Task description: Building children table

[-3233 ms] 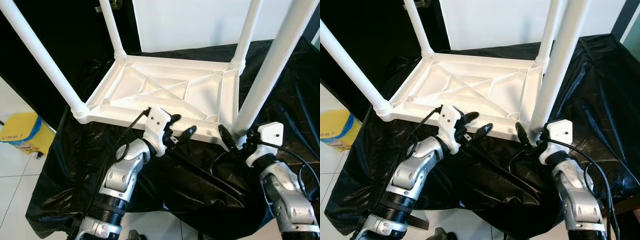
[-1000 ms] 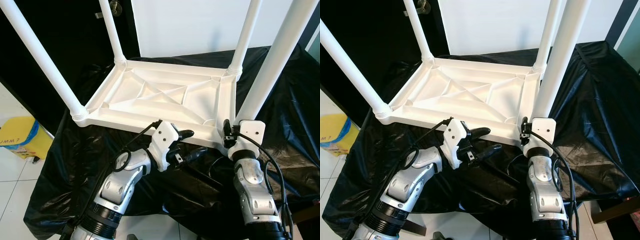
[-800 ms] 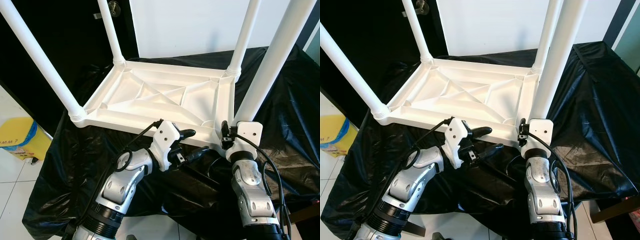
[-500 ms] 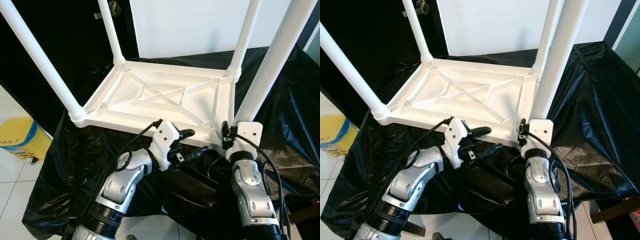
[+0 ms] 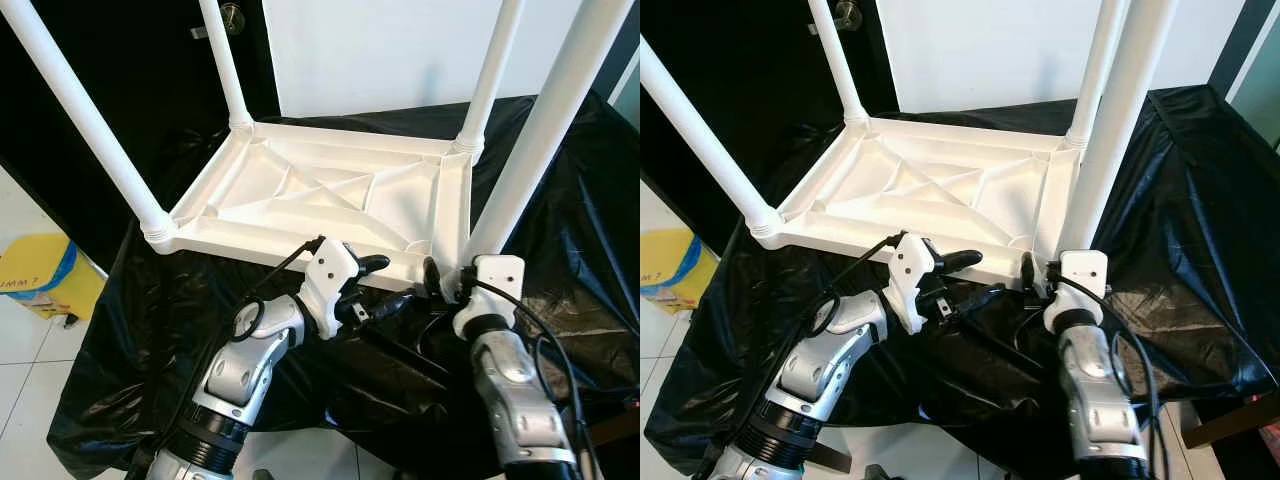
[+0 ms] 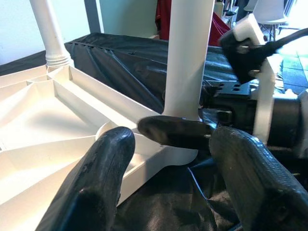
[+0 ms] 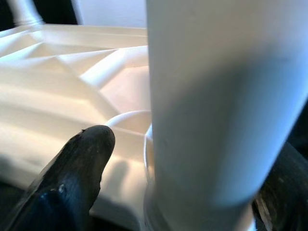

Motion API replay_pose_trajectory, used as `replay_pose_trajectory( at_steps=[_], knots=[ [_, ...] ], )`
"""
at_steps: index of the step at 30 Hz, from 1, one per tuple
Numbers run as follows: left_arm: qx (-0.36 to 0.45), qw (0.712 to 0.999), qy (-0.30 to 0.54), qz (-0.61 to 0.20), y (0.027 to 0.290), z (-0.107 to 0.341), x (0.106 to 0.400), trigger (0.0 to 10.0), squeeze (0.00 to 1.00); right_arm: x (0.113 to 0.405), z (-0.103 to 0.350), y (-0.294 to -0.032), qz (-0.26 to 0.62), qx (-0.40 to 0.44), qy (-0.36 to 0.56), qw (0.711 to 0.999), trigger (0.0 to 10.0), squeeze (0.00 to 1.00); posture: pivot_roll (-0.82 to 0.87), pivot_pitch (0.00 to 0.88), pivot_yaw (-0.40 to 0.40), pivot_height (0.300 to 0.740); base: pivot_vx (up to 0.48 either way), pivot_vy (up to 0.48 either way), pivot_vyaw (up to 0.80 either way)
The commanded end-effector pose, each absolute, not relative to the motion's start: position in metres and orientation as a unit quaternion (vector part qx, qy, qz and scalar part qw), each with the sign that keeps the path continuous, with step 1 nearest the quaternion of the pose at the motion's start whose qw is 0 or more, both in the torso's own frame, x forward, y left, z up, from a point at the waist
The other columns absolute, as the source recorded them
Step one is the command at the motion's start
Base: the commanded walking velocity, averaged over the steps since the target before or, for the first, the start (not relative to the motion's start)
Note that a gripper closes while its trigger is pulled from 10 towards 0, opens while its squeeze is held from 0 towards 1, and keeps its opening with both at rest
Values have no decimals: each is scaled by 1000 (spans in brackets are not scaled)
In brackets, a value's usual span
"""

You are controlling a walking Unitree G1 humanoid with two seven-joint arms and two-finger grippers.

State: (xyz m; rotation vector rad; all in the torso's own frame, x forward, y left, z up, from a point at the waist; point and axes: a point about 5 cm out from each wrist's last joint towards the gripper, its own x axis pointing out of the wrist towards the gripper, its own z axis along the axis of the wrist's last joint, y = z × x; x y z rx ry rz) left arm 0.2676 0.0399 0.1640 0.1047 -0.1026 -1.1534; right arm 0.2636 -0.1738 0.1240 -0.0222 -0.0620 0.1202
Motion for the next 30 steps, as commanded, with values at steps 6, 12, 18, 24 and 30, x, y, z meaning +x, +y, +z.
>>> replay_pose_trajectory(
  at_steps=[6, 12, 18, 24, 30],
  knots=[
    [47, 860, -47, -506, 43, 161, 273, 10000, 0, 265, 130, -191, 164, -42, -41, 985, 10000, 0, -158, 31, 35, 740, 0, 0, 0],
    [50, 857, -43, -511, 43, 160, 273, 10000, 0, 283, 140, -209, 208, -64, -35, 975, 10000, 0, -152, 20, 37, 740, 0, 0, 0],
    [55, 855, -41, -514, 42, 159, 272, 10000, 0, 293, 141, -204, 266, -84, -16, 960, 10000, 0, -143, 8, 34, 740, 0, 0, 0],
    [56, 855, -44, -514, 41, 160, 271, 10000, 0, 294, 132, -202, 293, -103, 7, 950, 0, 0, -126, 1, 28, 740, 0, 0, 0],
    [56, 855, -42, -513, 42, 158, 269, 10000, 0, 290, 123, -211, 296, -108, 28, 948, 0, 0, -130, 0, 32, 740, 0, 0, 0]
  ],
)
